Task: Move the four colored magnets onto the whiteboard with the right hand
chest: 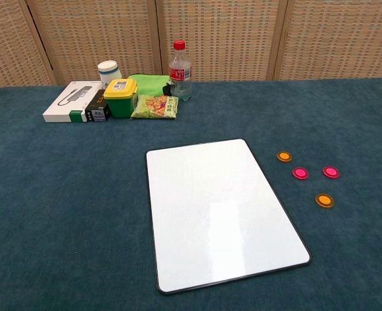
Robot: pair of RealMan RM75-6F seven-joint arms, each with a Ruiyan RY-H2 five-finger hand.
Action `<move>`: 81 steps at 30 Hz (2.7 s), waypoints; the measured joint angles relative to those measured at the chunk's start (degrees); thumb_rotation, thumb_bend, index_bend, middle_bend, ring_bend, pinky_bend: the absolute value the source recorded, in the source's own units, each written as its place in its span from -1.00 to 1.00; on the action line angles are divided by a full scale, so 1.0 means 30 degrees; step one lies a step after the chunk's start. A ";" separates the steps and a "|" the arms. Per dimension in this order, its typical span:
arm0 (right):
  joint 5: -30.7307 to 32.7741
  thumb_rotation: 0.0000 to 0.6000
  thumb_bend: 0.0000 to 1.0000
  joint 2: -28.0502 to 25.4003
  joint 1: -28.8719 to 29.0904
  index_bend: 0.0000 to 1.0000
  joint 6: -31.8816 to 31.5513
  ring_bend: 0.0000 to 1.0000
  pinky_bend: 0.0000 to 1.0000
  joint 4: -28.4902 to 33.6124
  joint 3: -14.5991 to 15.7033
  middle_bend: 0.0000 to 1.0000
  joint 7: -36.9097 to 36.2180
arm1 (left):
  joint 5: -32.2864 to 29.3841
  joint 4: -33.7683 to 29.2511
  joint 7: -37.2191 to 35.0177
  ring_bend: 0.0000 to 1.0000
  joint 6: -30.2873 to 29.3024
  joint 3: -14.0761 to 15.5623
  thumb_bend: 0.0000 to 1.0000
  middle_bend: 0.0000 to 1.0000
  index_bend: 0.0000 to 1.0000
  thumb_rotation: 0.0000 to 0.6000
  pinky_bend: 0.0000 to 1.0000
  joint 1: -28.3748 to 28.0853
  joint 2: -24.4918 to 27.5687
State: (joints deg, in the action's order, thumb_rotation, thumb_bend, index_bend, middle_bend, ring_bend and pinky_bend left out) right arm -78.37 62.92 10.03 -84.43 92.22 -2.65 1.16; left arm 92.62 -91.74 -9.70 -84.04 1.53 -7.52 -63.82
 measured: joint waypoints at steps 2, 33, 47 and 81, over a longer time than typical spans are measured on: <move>-0.0010 1.00 -0.95 0.0090 -0.0007 -0.98 0.0104 -1.00 -1.00 -0.0089 -0.0063 -1.00 0.0031 | 0.0006 -0.0015 0.0028 -1.00 -0.0011 0.0005 -1.00 -1.00 -1.00 1.00 -1.00 0.0007 0.0001; 0.5097 1.00 -0.30 0.5021 0.9398 -0.25 1.0494 -1.00 -1.00 -0.2575 -0.4354 -1.00 0.3250 | -0.0629 -0.0478 0.0182 -1.00 0.0821 -0.0061 -1.00 -1.00 -1.00 1.00 -1.00 -0.0257 0.0175; 0.8403 1.00 -0.30 0.9199 1.1902 -0.25 1.2046 -1.00 -1.00 -0.6967 -0.4617 -1.00 0.5915 | -0.0939 -0.0709 0.0233 -1.00 0.1208 -0.0066 -1.00 -1.00 -1.00 1.00 -1.00 -0.0331 0.0309; 0.8588 1.00 -0.30 1.2249 1.1863 -0.25 1.2277 -1.00 -1.00 -1.0627 -0.3396 -1.00 0.6112 | -0.1097 -0.0811 0.0245 -1.00 0.1289 -0.0114 -1.00 -1.00 -1.00 1.00 -1.00 -0.0335 0.0340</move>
State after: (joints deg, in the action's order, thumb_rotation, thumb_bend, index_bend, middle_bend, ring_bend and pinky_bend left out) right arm -52.60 99.67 45.62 -47.60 60.34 -12.84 19.50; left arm 89.33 -94.17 -8.97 -80.17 1.19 -8.52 -62.80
